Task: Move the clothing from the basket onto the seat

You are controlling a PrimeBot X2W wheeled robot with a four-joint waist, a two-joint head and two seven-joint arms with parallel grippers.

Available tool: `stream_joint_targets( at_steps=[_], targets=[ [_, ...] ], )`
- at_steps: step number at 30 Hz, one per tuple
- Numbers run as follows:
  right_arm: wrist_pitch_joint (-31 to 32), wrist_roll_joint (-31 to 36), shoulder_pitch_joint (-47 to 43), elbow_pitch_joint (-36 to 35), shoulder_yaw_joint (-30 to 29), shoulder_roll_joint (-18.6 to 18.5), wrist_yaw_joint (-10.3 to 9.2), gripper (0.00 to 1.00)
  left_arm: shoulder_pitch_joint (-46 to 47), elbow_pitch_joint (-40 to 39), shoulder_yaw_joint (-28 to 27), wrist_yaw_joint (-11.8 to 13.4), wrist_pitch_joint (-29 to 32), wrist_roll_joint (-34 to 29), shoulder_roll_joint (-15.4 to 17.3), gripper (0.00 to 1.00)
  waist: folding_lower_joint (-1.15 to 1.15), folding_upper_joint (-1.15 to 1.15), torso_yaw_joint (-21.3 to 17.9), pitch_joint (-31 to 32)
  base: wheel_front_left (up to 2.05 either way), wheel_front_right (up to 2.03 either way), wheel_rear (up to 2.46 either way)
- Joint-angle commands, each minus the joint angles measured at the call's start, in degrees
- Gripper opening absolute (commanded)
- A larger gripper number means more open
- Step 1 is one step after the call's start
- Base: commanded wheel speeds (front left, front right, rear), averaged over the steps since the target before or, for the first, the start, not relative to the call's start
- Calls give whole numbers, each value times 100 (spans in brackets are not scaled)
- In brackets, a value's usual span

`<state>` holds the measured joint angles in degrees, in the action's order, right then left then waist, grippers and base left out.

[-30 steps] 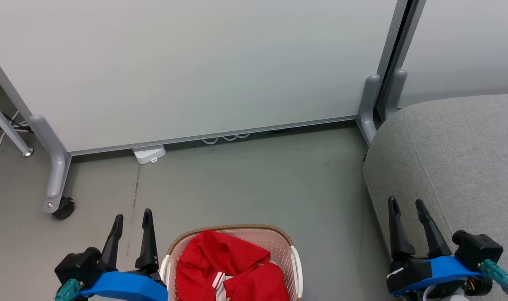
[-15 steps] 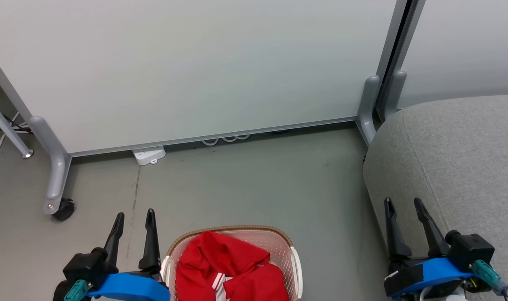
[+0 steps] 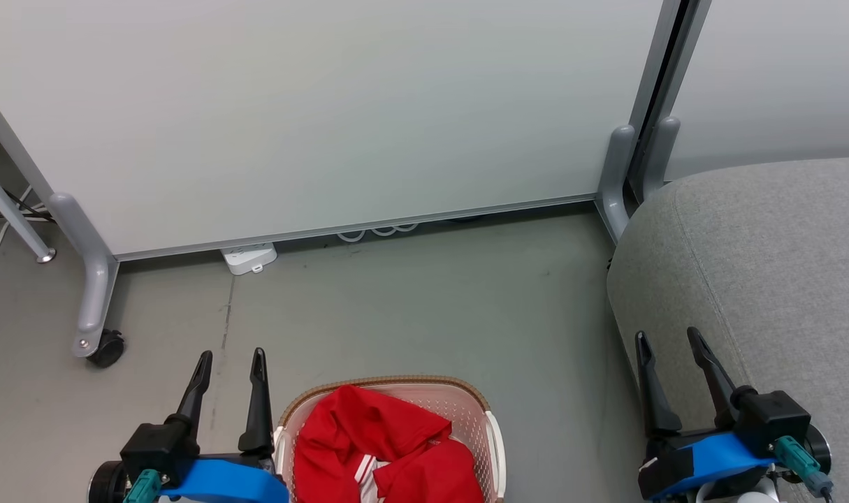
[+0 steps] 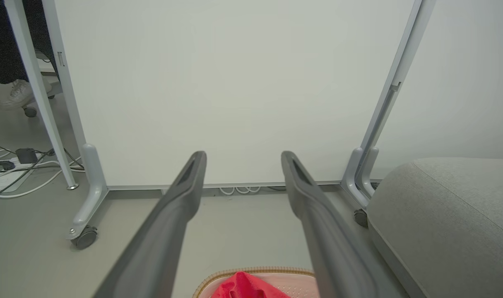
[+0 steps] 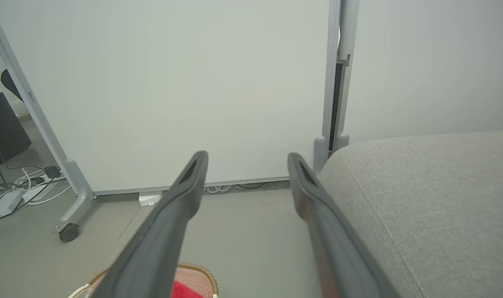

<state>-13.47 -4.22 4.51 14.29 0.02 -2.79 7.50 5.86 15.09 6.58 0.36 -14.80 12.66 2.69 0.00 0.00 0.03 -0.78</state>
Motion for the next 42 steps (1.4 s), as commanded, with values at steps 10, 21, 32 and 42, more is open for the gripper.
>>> stream_joint_targets(
  at_steps=[10,21,32,42],
  targets=[
    [-53,87,-19,-35,-2,-17,-2,100,51,33,24,-1,-44,-81,34,100,0,0,16,12,0,0,0],
    [-42,37,64,-110,34,-17,-2,100,112,31,11,-32,-44,-84,34,100,0,0,-2,-165,0,0,0],
    [-57,82,509,-453,77,-15,-2,100,649,459,106,-226,-44,-210,56,100,0,0,-182,-1138,0,0,0],
    [-84,57,1190,-804,284,-14,-2,100,1753,1542,56,-393,-43,-171,132,100,0,0,-631,-2586,0,0,0]
  ],
)
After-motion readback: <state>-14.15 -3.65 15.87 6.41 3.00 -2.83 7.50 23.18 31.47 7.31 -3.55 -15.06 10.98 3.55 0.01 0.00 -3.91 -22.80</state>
